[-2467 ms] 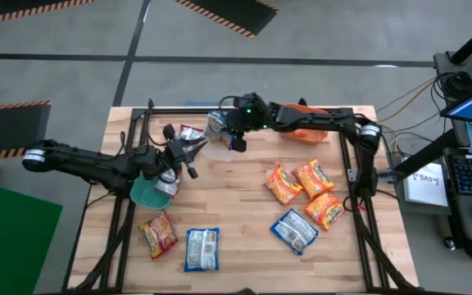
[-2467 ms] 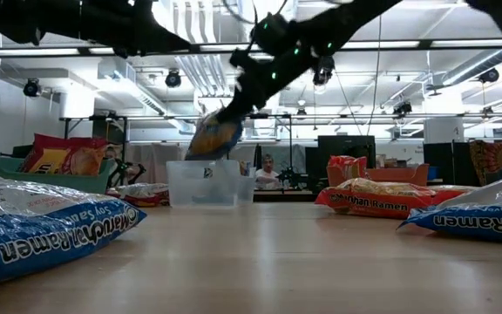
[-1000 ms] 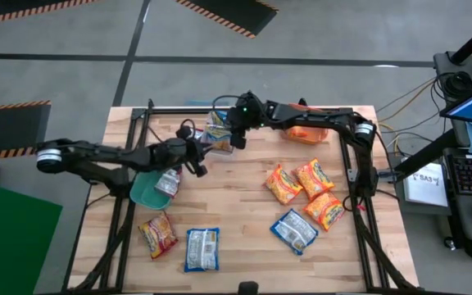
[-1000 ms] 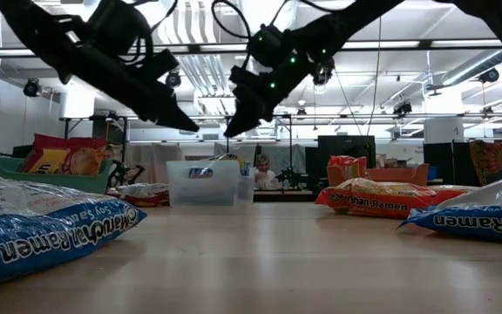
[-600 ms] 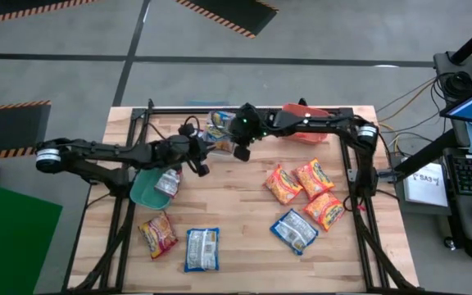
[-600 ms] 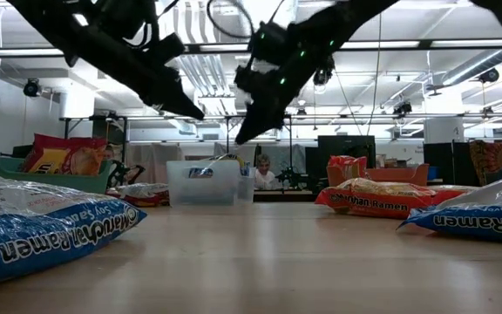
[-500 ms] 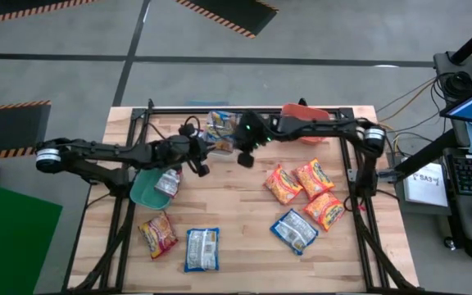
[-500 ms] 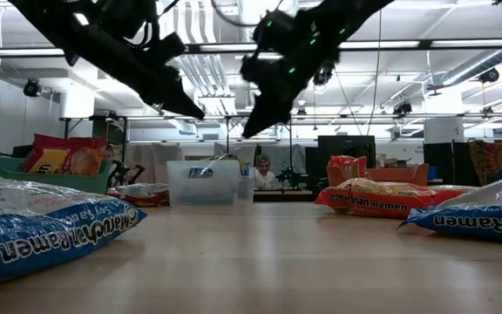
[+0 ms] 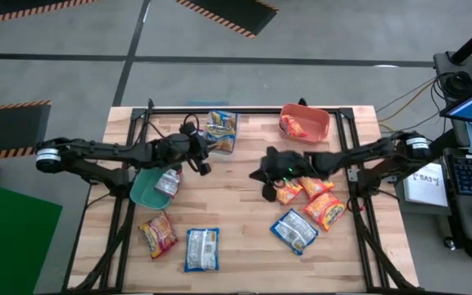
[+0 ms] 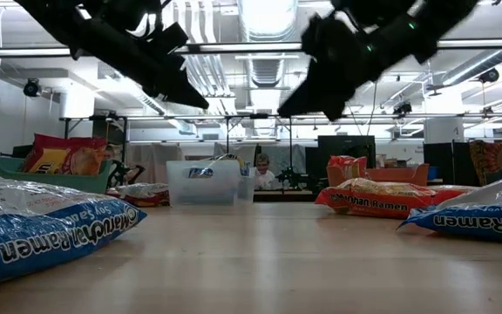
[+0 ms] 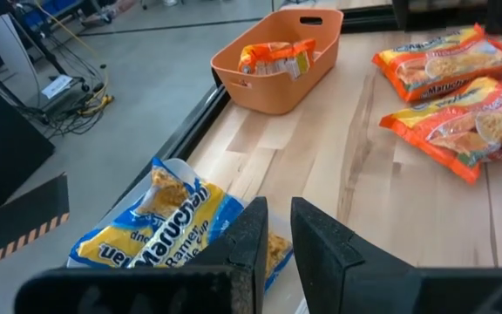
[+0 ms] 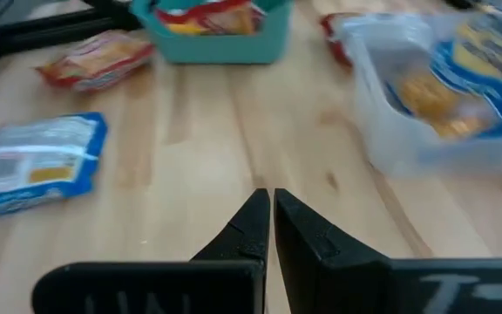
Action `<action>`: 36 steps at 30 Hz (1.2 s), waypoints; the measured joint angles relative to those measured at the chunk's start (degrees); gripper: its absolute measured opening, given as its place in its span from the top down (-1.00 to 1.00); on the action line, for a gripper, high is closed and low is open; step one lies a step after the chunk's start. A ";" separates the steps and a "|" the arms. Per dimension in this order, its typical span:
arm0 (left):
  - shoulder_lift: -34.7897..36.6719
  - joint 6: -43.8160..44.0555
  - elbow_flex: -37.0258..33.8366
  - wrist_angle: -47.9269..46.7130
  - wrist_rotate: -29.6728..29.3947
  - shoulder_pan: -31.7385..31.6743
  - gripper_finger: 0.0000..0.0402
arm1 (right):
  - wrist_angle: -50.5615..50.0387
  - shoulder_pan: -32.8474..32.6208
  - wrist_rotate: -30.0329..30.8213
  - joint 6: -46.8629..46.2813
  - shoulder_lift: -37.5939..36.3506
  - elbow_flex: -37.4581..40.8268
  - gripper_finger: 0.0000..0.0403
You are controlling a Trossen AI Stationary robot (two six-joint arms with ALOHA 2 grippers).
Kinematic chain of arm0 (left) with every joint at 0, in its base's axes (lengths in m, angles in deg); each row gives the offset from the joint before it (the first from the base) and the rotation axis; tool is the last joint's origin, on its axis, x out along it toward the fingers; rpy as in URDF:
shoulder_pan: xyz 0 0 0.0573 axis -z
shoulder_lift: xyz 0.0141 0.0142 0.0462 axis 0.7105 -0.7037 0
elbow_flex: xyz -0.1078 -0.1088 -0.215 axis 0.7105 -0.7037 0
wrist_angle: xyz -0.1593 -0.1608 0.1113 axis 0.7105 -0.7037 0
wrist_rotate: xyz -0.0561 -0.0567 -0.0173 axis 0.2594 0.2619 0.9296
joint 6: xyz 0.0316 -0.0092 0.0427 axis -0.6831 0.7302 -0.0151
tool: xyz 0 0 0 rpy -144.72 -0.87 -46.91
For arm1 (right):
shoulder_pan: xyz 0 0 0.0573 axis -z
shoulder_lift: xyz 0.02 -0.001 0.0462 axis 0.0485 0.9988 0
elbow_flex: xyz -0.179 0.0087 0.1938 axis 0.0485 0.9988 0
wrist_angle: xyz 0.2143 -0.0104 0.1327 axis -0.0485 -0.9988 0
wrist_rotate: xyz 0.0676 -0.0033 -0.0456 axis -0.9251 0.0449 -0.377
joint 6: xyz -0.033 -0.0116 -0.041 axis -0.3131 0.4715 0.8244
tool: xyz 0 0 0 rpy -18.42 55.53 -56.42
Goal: Sort Maruchan noodles
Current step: Put the orange noodle pack into the orange bin
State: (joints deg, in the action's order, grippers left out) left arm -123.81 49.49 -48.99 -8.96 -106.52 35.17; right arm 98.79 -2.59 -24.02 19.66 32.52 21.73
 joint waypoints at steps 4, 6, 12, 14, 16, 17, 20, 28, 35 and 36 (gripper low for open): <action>0.00 0.02 0.22 -0.01 0.00 0.00 0.82 | 2.01 -0.58 3.15 -3.65 -0.14 3.78 0.96; 0.00 0.02 0.20 -0.16 0.00 0.00 0.82 | 1.00 -0.37 3.20 -5.45 -0.13 3.89 0.95; 0.00 -0.15 0.22 -0.41 0.00 0.00 0.82 | -3.27 -0.05 3.10 -6.30 -0.33 1.92 0.95; 0.00 -0.37 0.24 -0.41 0.00 0.00 0.82 | -3.94 -0.05 3.08 -5.85 -0.33 1.39 0.95; 0.00 -0.44 0.24 -0.36 0.00 0.00 0.82 | -4.47 -0.05 3.06 -5.75 -0.29 0.98 0.95; 0.00 -0.50 0.24 -0.43 0.00 0.00 0.82 | -4.98 -0.05 3.04 -5.87 -0.18 0.52 0.95; 0.00 -0.72 0.24 -0.37 -0.01 0.00 0.82 | -12.50 -0.04 2.31 -8.79 -0.34 -2.00 0.96; 0.00 -0.87 0.64 -0.39 -0.01 0.00 0.82 | -46.75 0.71 -4.57 -15.80 1.55 -14.03 0.96; -0.84 -0.85 1.27 -0.44 -0.02 0.00 0.82 | -61.23 0.43 -5.05 -15.95 6.06 -17.64 0.96; -0.96 -0.85 1.27 -0.49 -0.02 0.00 0.82 | -62.77 0.43 -5.05 -16.03 6.69 -17.64 0.96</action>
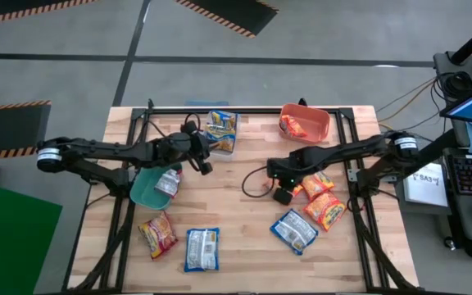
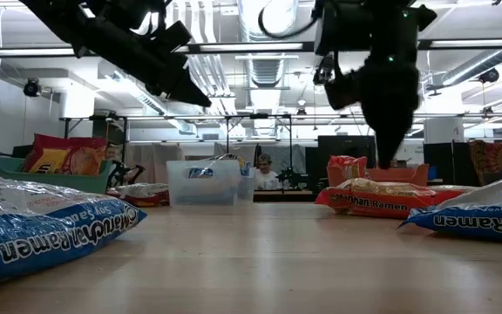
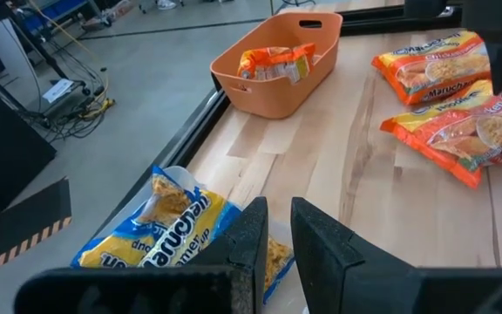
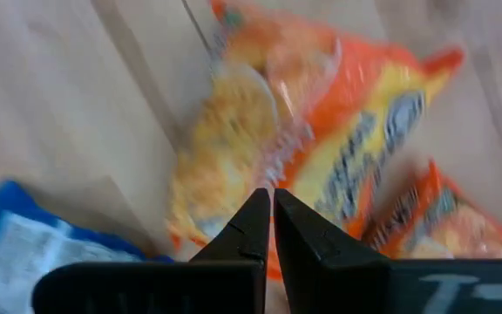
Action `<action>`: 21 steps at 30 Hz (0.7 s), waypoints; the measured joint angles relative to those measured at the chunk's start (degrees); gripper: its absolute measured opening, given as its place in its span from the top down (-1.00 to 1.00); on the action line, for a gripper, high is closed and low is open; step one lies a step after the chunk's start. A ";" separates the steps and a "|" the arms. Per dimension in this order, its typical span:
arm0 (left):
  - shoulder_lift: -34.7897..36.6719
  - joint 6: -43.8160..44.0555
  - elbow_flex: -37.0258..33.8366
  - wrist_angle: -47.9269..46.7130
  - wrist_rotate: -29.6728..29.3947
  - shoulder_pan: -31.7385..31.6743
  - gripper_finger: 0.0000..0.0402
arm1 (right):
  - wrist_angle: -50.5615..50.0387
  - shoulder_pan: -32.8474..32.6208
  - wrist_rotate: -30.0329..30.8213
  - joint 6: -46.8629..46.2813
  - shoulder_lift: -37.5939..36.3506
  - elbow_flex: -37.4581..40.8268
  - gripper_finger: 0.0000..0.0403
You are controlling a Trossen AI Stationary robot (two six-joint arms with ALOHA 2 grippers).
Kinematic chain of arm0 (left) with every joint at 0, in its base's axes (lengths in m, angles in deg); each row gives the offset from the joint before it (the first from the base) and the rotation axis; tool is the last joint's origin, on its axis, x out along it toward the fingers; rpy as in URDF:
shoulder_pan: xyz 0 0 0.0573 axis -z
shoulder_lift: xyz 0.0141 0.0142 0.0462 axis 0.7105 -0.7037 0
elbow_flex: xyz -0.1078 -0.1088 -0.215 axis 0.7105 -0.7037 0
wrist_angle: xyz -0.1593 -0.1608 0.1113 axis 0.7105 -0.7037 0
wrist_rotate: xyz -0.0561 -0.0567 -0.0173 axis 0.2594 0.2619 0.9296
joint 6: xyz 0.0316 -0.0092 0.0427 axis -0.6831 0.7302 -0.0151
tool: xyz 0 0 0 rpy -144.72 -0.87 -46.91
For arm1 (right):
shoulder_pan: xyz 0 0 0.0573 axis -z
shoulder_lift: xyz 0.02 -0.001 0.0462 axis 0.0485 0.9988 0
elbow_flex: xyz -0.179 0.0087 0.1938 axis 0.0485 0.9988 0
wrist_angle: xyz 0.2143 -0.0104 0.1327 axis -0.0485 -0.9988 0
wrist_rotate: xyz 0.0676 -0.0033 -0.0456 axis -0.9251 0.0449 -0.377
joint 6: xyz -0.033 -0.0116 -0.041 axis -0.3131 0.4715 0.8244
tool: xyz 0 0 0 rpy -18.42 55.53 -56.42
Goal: Sort Maruchan noodles
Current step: Put the orange noodle pack into the orange bin
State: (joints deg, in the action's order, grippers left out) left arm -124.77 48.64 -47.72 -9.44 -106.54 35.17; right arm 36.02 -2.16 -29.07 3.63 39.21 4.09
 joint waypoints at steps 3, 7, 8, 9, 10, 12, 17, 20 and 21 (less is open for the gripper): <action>-0.33 0.00 0.00 -0.01 0.00 0.00 0.82 | -0.81 0.00 0.00 -0.87 1.29 1.06 0.96; -0.46 0.00 0.00 0.18 0.00 0.04 0.82 | 4.36 -0.62 0.04 -0.82 3.90 3.74 0.96; -0.50 0.00 0.00 0.52 0.00 0.04 0.82 | 7.96 -0.71 0.00 -0.44 4.32 4.23 0.96; -0.50 0.00 0.00 0.86 0.00 0.04 0.82 | 11.74 -0.92 0.01 0.16 4.63 4.40 0.96; -0.50 0.01 0.00 1.16 0.00 0.04 0.82 | 15.36 -1.10 -0.02 0.95 4.67 4.42 0.96; -0.50 0.39 0.00 1.27 0.79 0.04 0.82 | 18.61 -1.27 -0.04 3.45 4.19 4.19 0.96; -0.88 1.94 0.00 1.74 11.10 1.50 0.82 | 18.56 -1.14 0.00 5.48 -0.18 3.54 0.96; -1.76 2.75 0.00 3.41 12.23 4.44 0.82 | 18.61 -1.17 0.29 5.80 -2.98 4.24 0.96; -2.03 2.78 0.00 4.50 11.98 5.36 0.82 | 18.64 -1.27 0.50 5.61 -3.88 4.60 0.96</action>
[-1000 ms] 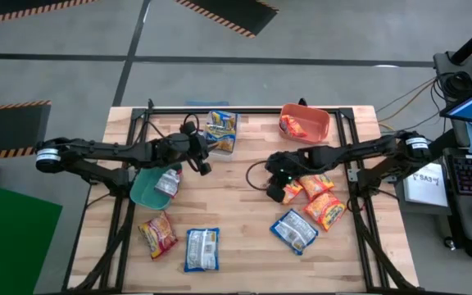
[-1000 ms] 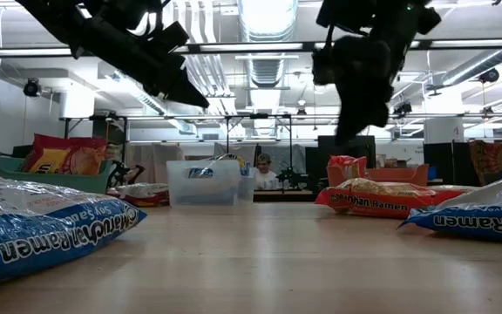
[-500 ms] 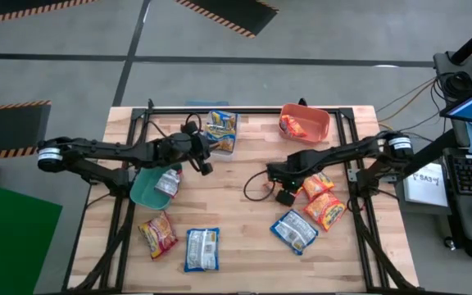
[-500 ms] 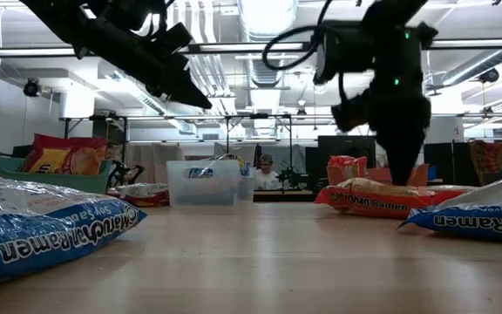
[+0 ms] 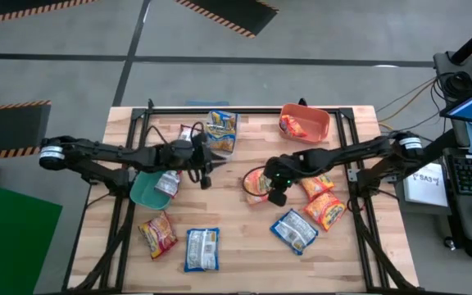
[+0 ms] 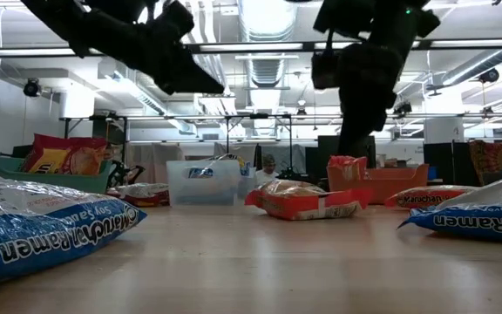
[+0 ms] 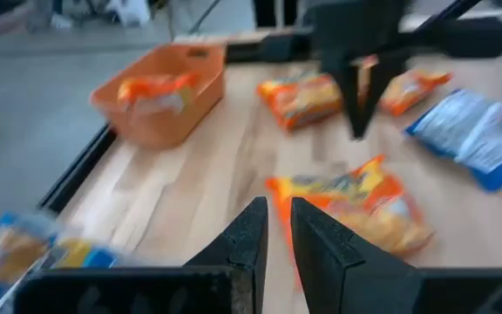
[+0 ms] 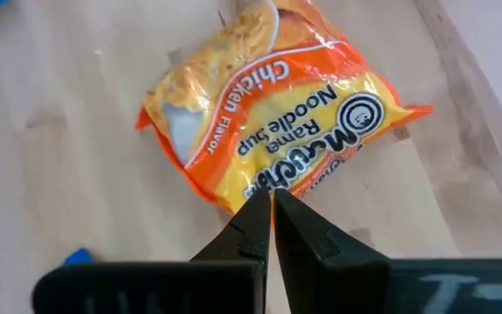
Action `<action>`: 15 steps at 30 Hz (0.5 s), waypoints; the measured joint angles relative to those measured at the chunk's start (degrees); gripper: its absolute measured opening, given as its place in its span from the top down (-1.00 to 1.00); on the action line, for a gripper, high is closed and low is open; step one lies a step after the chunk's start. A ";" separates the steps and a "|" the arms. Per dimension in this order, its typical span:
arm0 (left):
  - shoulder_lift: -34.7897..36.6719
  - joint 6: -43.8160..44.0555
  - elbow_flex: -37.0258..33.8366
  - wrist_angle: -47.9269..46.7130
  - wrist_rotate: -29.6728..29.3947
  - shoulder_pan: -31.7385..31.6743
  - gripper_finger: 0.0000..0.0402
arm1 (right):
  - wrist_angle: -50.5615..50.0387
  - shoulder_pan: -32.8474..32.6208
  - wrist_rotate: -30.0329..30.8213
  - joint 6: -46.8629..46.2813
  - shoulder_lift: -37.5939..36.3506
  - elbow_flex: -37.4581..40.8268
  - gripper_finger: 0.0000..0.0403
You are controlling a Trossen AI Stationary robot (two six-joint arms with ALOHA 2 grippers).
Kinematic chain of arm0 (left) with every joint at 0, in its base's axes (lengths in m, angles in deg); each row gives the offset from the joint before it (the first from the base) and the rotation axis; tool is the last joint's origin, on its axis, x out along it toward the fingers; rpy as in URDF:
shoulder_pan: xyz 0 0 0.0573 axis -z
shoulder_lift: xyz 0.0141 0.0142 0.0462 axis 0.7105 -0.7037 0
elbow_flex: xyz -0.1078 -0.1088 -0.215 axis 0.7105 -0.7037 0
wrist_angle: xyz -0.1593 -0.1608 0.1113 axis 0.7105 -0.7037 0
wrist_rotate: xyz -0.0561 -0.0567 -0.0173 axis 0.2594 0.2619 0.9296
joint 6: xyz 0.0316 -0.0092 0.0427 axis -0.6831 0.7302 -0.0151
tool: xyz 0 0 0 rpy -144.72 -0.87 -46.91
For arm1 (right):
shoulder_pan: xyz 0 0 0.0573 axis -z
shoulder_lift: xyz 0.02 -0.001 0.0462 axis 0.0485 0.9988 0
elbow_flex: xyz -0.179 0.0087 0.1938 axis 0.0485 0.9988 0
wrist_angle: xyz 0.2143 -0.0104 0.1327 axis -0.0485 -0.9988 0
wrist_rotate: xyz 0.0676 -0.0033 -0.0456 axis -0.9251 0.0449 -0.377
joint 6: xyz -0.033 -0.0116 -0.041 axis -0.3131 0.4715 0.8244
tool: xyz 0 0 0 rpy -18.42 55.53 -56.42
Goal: Sort Maruchan noodles
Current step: Put the orange noodle pack into the orange bin
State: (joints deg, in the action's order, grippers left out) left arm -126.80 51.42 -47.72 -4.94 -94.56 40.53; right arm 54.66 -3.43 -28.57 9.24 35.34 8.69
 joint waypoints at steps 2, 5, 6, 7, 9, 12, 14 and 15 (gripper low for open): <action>-0.72 0.20 0.00 1.72 -0.34 1.76 0.82 | 0.69 -0.10 0.20 -0.58 -1.54 1.03 0.96; -2.35 1.57 0.00 4.13 -0.54 3.80 0.82 | 3.14 -0.12 1.91 -3.05 -3.67 3.75 0.96; -2.97 2.33 0.00 5.05 -0.54 4.29 0.82 | 4.28 -0.10 2.09 -4.15 -4.24 4.78 0.96; -3.72 3.10 0.01 6.03 -0.54 4.72 0.82 | 5.52 -0.08 2.16 -5.01 -4.87 5.91 0.95; -5.20 4.75 0.04 6.76 -0.56 5.35 0.82 | 8.01 -0.09 2.09 -6.99 -6.28 8.24 0.93; -8.11 6.57 0.02 10.24 -0.61 6.24 0.82 | 10.96 -0.10 1.40 -11.06 -8.41 11.68 0.83; -10.28 7.67 0.36 12.34 -0.57 6.70 0.82 | 11.42 -0.08 1.38 -13.47 -9.57 13.15 0.74; -11.37 8.18 0.78 12.28 -0.53 6.99 0.82 | 11.37 -0.10 1.42 -14.63 -10.15 13.87 0.69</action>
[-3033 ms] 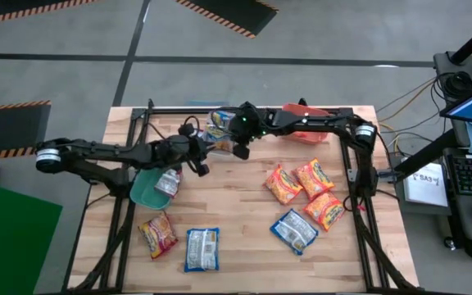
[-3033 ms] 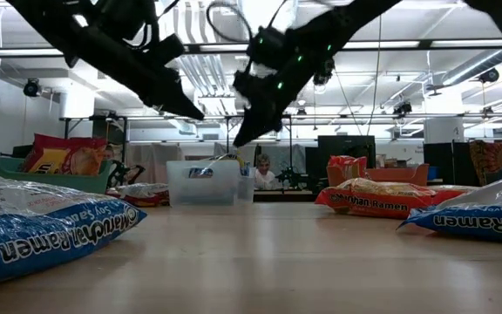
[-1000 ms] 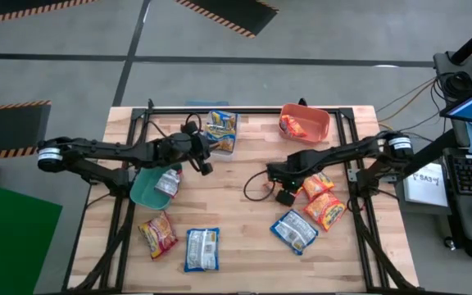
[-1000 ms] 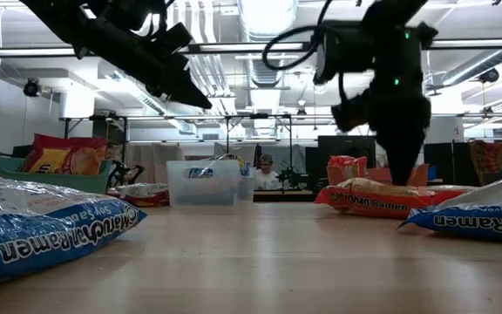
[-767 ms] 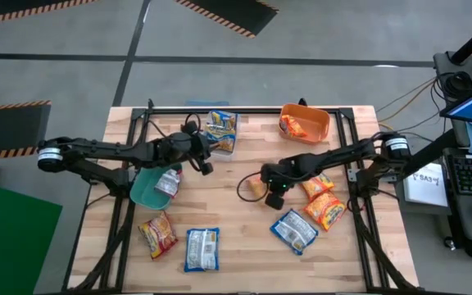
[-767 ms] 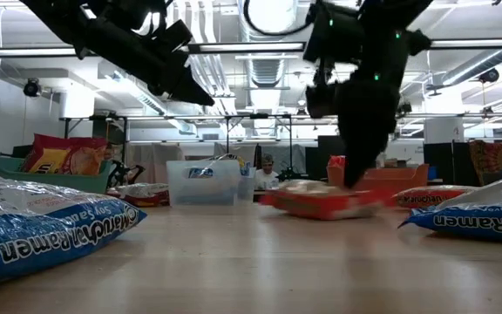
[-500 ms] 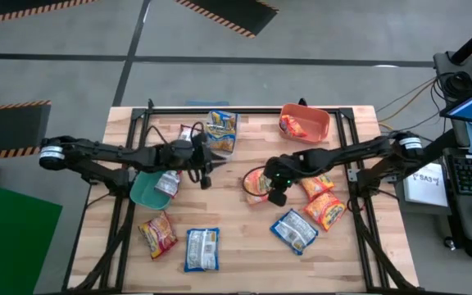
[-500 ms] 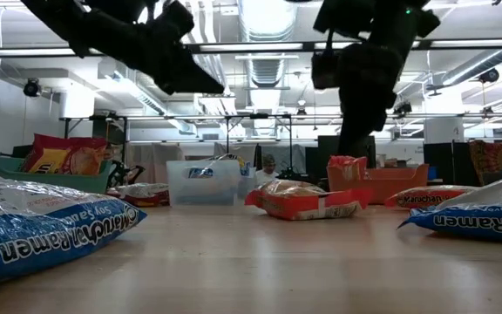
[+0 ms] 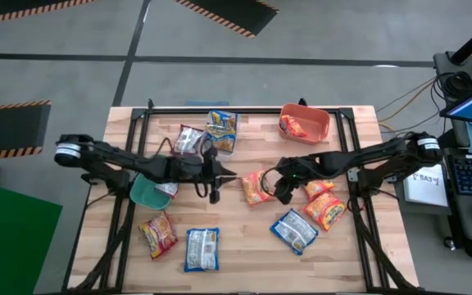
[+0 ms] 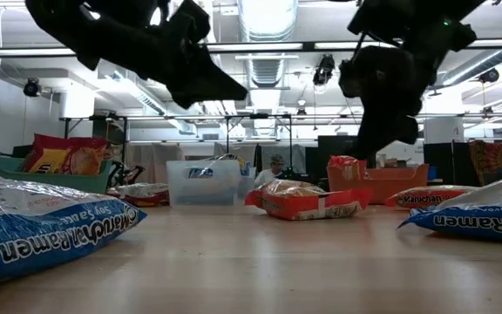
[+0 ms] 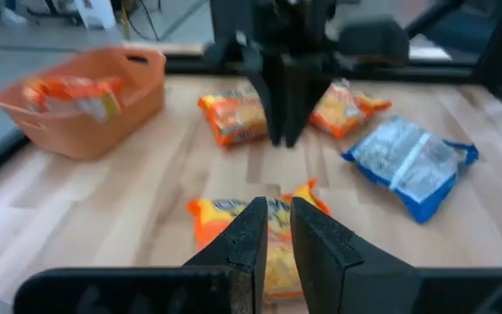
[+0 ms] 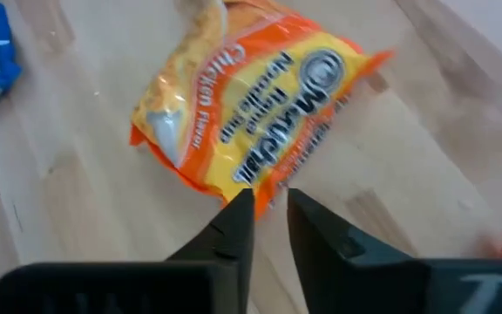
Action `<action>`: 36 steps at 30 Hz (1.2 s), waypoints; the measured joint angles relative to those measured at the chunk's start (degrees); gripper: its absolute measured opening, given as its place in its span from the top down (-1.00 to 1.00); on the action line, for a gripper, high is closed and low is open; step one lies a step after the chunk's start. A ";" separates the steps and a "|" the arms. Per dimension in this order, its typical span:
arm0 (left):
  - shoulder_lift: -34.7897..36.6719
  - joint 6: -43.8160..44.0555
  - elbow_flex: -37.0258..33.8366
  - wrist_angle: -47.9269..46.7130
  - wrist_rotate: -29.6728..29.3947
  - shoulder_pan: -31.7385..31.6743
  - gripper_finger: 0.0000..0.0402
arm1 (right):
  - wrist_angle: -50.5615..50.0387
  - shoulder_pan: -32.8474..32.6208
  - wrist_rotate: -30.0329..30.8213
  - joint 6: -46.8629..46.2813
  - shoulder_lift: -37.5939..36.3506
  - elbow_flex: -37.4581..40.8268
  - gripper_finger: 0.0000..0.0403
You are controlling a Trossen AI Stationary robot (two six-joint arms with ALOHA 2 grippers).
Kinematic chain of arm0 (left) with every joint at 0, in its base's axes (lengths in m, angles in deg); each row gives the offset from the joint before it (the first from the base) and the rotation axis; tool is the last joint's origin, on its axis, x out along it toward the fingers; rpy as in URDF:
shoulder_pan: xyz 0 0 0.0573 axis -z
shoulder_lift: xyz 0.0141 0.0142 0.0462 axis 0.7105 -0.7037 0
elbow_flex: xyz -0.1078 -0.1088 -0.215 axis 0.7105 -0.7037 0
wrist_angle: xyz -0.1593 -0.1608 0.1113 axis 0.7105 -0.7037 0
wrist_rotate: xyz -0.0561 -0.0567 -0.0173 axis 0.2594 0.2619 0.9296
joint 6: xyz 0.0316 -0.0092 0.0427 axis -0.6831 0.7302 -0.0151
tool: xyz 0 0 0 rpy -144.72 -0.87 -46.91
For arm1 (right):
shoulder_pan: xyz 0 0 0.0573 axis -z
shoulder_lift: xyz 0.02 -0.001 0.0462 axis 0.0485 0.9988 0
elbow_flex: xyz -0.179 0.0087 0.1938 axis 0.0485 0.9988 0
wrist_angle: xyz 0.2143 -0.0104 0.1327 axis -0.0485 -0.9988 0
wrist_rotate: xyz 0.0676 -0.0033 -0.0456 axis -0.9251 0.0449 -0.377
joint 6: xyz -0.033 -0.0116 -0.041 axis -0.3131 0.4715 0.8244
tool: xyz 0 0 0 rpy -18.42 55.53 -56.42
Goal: Sort Maruchan noodles
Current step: Put the orange noodle pack into the orange bin
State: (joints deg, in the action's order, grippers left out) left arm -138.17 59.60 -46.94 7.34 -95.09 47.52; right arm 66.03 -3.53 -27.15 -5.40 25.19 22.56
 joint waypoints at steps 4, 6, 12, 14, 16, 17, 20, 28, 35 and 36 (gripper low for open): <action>-4.46 0.51 2.77 -0.10 0.02 1.08 0.82 | 0.38 0.00 -0.14 -4.25 -1.81 2.34 0.50; -6.59 0.55 4.38 -0.12 0.02 1.67 0.82 | 0.41 -0.10 -0.98 -7.10 -2.58 3.31 0.41; -12.41 -0.98 9.27 -2.93 0.13 2.86 0.82 | 0.41 -0.13 -4.88 -12.95 -4.53 5.19 0.16; -13.97 -1.11 10.47 -3.98 0.09 2.84 0.82 | 0.42 -0.11 -4.90 -13.26 -4.60 5.24 0.08; -15.49 -1.28 11.33 -3.81 0.07 2.82 0.82 | 0.42 -0.11 -4.66 -12.98 -4.53 5.24 0.02; -16.07 -1.55 11.46 -3.85 0.04 2.82 0.82 | 0.65 -0.11 -4.27 -12.72 -4.29 5.25 -0.02; -17.32 -1.62 11.68 -3.85 0.02 2.82 0.82 | 0.74 -0.11 -2.83 -11.71 -4.03 5.51 -0.10; -17.90 -1.74 11.53 -3.76 -0.06 2.82 0.82 | 0.93 -0.11 2.79 -10.81 -4.01 5.91 -0.25; -17.90 -2.18 11.48 -3.72 -0.09 2.80 0.82 | 2.68 -0.09 5.22 -10.62 -3.97 6.34 -0.29; -17.90 -2.18 11.48 -3.69 -0.09 2.80 0.82 | 2.77 -0.09 5.39 -10.62 -3.97 6.34 -0.29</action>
State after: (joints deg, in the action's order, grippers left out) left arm -156.07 57.42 -35.46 3.65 -95.18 50.32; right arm 68.80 -3.62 -21.76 -16.01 21.22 28.90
